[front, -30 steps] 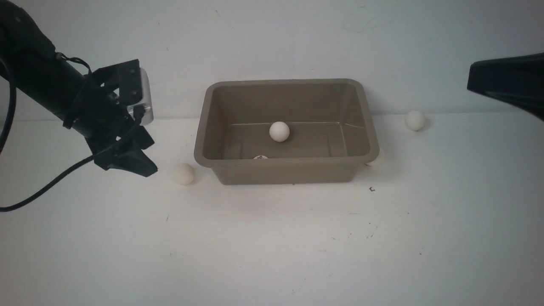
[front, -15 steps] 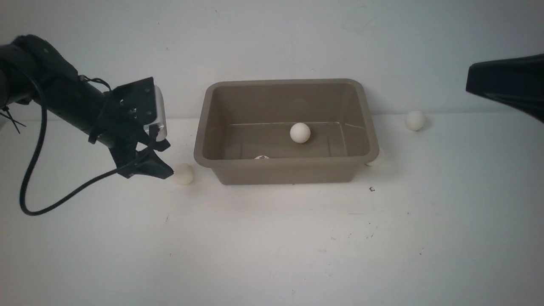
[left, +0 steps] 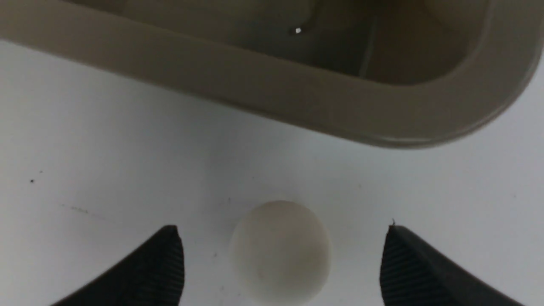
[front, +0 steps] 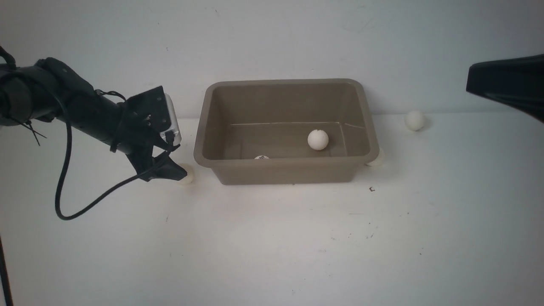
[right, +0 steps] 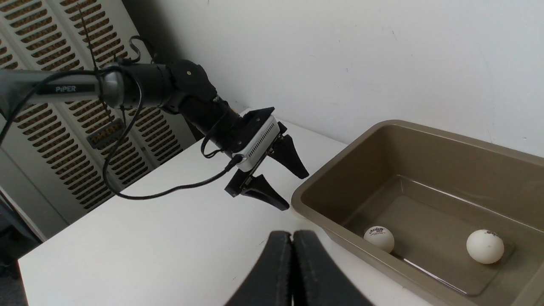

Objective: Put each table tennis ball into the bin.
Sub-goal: Use the left arm to clamp the table tennis ball closest to it, then use the left arm to put the table tennis ball into the box

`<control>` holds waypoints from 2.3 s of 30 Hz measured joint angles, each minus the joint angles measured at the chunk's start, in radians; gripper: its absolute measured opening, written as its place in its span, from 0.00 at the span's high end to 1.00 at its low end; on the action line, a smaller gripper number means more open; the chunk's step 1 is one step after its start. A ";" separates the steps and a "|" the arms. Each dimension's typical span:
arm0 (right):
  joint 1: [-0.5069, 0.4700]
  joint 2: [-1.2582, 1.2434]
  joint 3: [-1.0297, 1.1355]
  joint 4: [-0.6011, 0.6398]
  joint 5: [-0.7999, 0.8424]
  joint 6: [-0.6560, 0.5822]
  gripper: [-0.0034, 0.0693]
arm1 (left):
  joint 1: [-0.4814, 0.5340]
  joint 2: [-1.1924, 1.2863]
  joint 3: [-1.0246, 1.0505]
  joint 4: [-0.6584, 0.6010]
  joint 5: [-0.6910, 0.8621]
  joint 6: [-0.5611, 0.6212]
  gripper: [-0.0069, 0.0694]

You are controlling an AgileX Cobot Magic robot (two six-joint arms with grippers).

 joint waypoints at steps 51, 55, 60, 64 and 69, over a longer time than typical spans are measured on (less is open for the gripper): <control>0.001 0.507 -0.319 0.000 0.456 -0.085 0.97 | -0.286 -0.133 -0.018 0.209 -0.241 -0.574 0.45; 0.001 0.586 -0.373 0.000 0.483 -0.134 0.97 | -0.298 -0.114 -0.018 0.264 -0.238 -0.600 0.45; 0.001 0.692 -0.393 0.000 0.526 -0.224 0.97 | -0.317 -0.114 -0.018 0.266 -0.272 -0.599 0.45; 0.008 0.784 -0.401 0.000 0.552 -0.366 0.94 | -0.336 -0.114 -0.024 0.268 -0.308 -0.595 0.45; 0.047 0.816 -0.406 0.000 0.623 -0.483 0.80 | -0.351 -0.114 -0.062 0.269 -0.325 -0.589 0.45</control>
